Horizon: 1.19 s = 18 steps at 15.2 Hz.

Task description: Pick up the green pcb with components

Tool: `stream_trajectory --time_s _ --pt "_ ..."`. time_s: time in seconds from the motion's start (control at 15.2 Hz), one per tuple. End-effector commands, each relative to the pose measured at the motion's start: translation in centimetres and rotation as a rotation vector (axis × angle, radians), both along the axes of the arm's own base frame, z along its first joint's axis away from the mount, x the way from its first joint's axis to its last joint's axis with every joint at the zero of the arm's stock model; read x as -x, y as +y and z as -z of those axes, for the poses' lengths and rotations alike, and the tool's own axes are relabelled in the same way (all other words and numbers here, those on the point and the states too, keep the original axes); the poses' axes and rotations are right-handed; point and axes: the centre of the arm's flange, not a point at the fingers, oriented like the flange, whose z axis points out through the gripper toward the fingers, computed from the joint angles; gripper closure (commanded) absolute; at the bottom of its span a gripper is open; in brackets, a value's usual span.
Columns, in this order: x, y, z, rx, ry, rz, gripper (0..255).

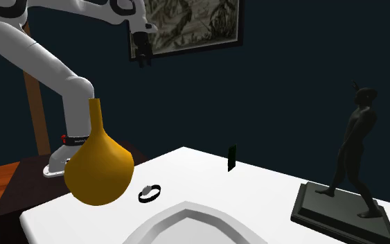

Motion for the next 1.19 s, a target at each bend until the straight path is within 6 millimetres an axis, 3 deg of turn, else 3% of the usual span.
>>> stream_trajectory --time_s 0.0,1.12 --pt "0.0 0.0 0.0 0.0 0.0 0.0 0" --pt "-3.1 -19.4 11.9 -0.036 -0.036 -0.077 0"
